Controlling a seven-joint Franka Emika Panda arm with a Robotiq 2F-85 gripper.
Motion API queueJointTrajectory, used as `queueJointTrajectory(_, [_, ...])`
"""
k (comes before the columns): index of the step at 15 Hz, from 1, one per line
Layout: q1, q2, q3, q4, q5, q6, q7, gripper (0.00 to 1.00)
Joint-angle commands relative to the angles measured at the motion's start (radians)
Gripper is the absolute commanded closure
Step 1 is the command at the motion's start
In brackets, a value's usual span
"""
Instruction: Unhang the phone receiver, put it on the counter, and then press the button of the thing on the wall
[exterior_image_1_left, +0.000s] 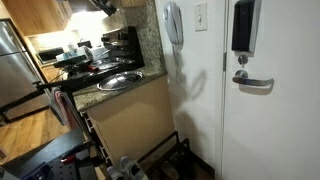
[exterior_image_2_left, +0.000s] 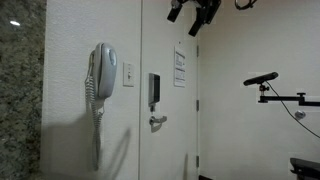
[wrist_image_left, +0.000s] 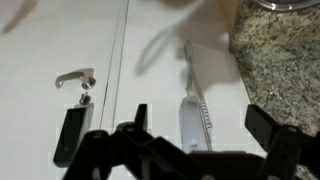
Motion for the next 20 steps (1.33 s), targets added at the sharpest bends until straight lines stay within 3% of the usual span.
queueJointTrajectory(1, [-0.086,0.007,0.065,0.002,-0.144,0.114,0.146,0.0])
queueJointTrajectory(2, [-0.021,0.008,0.014,0.0,-0.101,0.066,0.09,0.0])
queueJointTrajectory(11, [-0.018,0.01,0.013,-0.004,-0.111,0.071,0.102,0.0])
queueJointTrajectory(15, [-0.11,-0.01,0.087,-0.005,-0.256,0.113,0.185,0.0])
queueJointTrajectory(20, [-0.27,-0.008,0.191,0.021,-0.485,0.227,0.378,0.0])
